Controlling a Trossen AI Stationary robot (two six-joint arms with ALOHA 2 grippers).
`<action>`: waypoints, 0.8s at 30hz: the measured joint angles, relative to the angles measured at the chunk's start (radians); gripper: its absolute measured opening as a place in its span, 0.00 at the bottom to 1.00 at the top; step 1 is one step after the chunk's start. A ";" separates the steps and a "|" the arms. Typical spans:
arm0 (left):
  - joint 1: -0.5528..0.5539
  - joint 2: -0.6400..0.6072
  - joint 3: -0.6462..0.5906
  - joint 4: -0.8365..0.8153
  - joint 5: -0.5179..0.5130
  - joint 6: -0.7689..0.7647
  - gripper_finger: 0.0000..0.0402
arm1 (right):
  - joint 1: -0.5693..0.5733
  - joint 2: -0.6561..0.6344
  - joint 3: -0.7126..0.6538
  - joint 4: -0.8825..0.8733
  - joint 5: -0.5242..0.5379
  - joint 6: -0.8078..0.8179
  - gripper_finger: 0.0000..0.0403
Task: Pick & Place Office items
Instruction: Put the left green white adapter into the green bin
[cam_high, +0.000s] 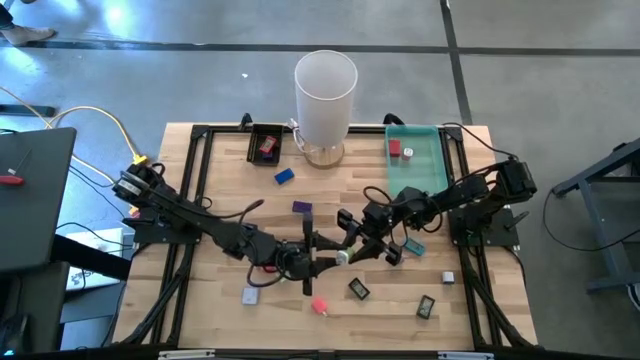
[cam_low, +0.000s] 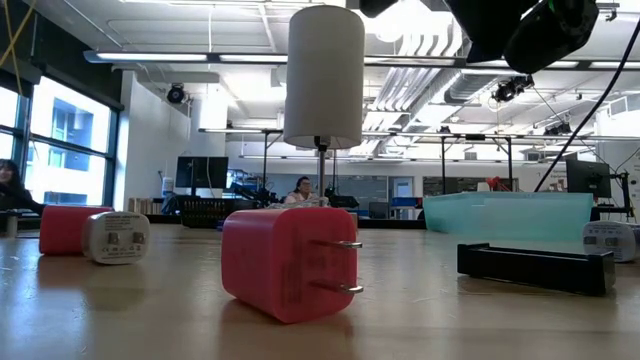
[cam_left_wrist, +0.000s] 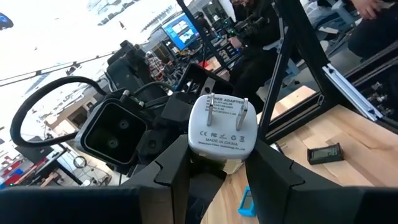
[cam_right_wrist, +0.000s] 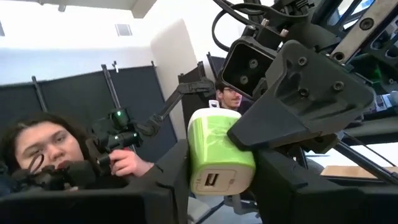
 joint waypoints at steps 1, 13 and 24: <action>0.000 0.000 0.000 -0.002 -0.002 0.003 0.29 | -0.002 0.000 0.000 -0.008 -0.004 -0.006 0.30; 0.002 0.000 -0.002 0.018 -0.025 -0.015 0.40 | -0.004 -0.002 0.001 -0.046 -0.001 -0.078 0.30; -0.021 0.001 -0.002 0.026 -0.073 -0.041 0.41 | -0.004 -0.002 0.002 -0.059 0.006 -0.095 0.30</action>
